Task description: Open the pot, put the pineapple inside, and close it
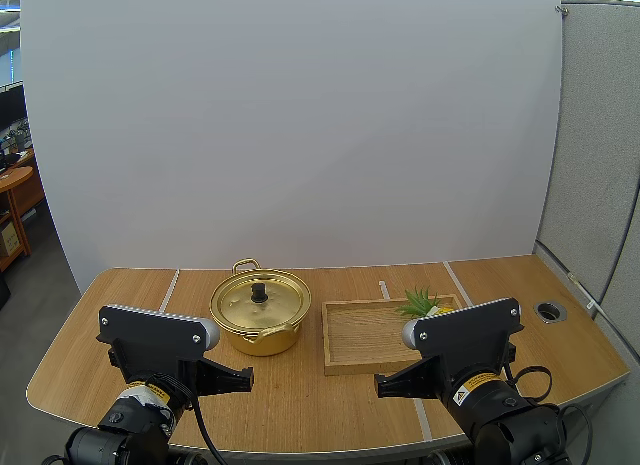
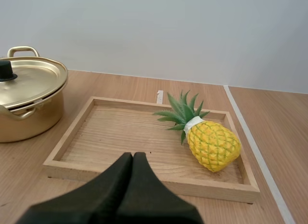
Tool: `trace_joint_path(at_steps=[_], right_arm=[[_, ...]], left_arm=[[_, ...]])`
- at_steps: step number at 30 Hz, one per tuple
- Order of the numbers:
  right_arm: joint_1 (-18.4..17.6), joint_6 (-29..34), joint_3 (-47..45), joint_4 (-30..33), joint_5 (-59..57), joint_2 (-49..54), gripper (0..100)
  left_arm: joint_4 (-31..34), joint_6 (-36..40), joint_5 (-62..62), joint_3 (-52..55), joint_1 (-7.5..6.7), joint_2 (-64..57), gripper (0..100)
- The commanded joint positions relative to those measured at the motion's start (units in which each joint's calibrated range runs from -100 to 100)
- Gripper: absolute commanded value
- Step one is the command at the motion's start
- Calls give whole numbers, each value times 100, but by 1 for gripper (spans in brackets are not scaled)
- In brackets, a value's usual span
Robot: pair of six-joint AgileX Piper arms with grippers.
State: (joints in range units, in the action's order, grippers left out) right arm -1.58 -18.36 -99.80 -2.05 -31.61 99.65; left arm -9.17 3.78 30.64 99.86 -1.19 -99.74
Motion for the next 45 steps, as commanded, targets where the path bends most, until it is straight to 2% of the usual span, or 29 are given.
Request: trace_joint_path(at_steps=[1,17,24,29,39,45], right_arm=[[18,16,-20,-17,40,35,0],[18,16,-20,-17,40,35,0],[17,16,-20,26,384,35,0],[17,16,566,51,-40,35,0],[17,16,2356,98,-1810,35,0],[17,16,3532,205,-3465,35,0]], left_arm=[[49,16,-136,14,7,-26,0],[11,16,-136,14,7,-26,0],[21,16,-81,-124,7,-26,0],[21,16,232,-914,7,-26,0],[428,16,287,-2635,7,-26,0],[558,16,1736,-3635,7,-26,0]])
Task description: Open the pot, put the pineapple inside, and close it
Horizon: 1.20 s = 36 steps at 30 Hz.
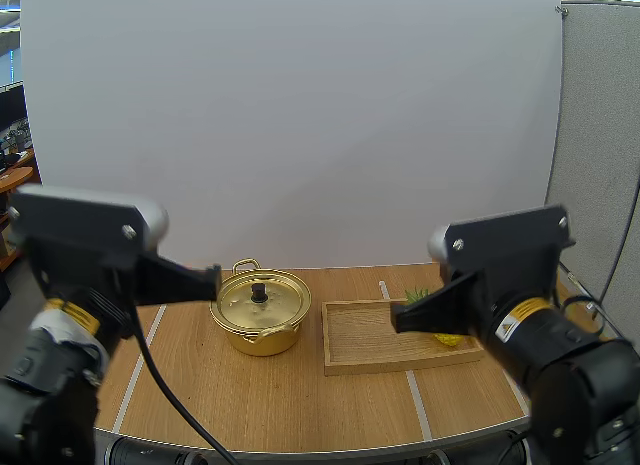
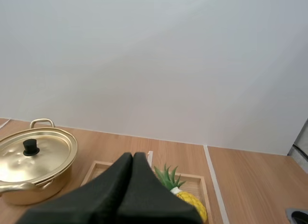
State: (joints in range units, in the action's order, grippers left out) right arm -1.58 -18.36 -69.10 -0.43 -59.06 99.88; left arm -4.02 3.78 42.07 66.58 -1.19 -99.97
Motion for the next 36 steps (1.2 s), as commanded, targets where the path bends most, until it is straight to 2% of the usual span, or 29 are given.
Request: trace_joint_path(at_steps=[1,7,13,20,31,34,36], right_arm=[[17,16,648,43,-1058,12,0],[17,16,1538,43,-2652,12,0],[17,7,2125,43,-3995,12,0],[17,7,2188,323,-4094,-39,0],[17,264,2188,549,-4094,-1165,0],[17,264,2188,549,-4094,-1334,0],[17,264,2188,558,-4094,-1403,0]], left_arm=[[43,16,874,-486,7,-3,0],[49,16,2743,-1531,7,-3,0],[-32,7,3492,-1888,7,-3,0],[-536,-322,3984,-1888,7,489,0],[-561,-545,3677,-1888,7,2017,0],[-605,-545,3674,-1888,7,2241,8],[-662,-536,3636,-1888,7,2334,25]])
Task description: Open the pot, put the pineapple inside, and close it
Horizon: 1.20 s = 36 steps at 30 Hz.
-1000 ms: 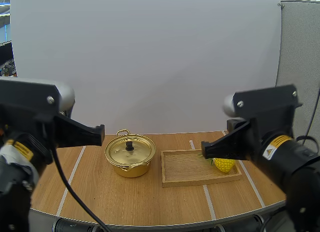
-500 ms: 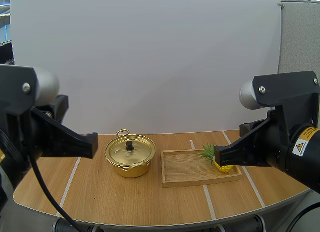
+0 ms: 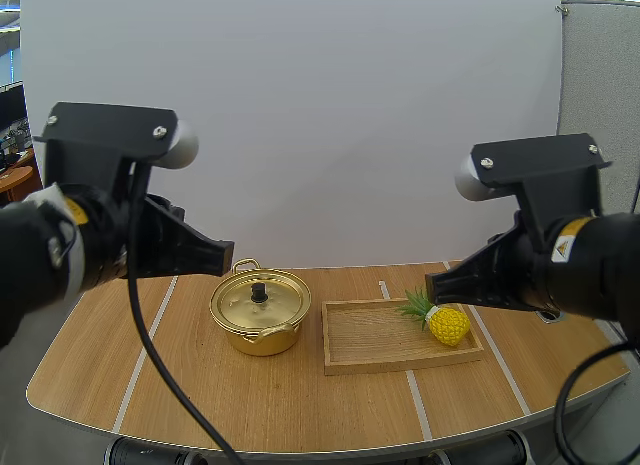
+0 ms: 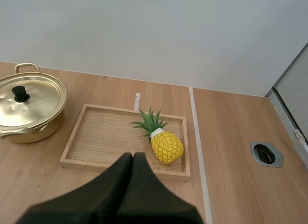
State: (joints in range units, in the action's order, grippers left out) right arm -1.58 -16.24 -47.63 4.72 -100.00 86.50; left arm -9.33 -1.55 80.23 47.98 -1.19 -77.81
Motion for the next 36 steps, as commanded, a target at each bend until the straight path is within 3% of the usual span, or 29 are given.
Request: trace_joint_path(at_steps=[1,3,5,6,8,9,14,20,36], right_arm=[[17,52,41,43,0,-64,1],[17,52,41,125,36,-64,19],[17,64,41,239,170,-64,43],[17,64,41,278,192,-64,55],[17,64,41,322,206,-64,90],[17,64,41,373,206,-64,100],[17,45,41,597,206,-64,100],[17,45,41,597,206,-64,100],[17,45,41,597,206,-64,100]], left_arm=[[-128,-3,-215,-27,7,143,34],[-128,-3,-322,-27,7,162,63],[-128,-55,-395,-27,7,162,97],[-128,-136,-413,-27,7,162,100],[-128,-277,-394,-27,7,162,100],[-128,-277,-376,-27,7,162,100],[-187,-435,-338,-27,7,172,100],[-1042,-1590,-230,-27,7,619,100],[-1553,-2778,-1332,-86,-1,3744,100]])
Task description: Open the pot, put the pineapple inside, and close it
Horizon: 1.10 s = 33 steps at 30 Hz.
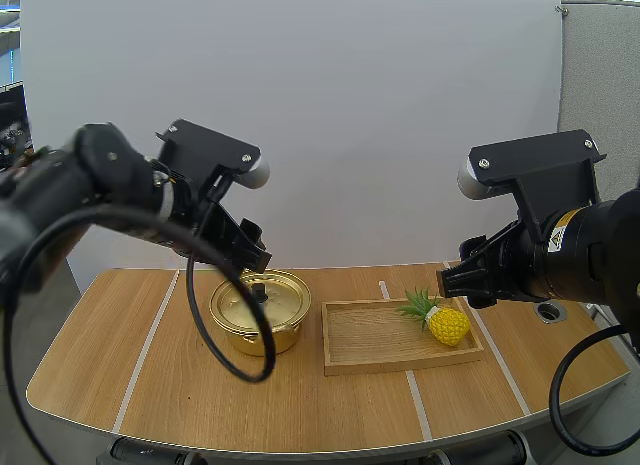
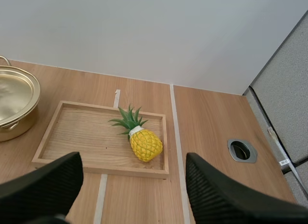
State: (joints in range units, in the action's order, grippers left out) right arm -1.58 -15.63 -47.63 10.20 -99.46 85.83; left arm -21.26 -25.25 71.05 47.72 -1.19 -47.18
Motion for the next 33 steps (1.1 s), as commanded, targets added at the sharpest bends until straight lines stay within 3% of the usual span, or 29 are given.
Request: trace_joint_path(at_steps=[1,6,16,33], right_arm=[[17,-16,41,48,152,2,100],[17,-16,41,48,152,2,100],[17,-16,41,38,33,2,100],[17,0,29,-54,-54,-77,100]], left_arm=[[-444,-513,-433,-61,-1,873,100],[-723,-900,-730,-76,-1,1673,100],[-723,-918,-501,-869,-1,2912,100],[-712,-1033,-739,-1083,-1,3733,100]])
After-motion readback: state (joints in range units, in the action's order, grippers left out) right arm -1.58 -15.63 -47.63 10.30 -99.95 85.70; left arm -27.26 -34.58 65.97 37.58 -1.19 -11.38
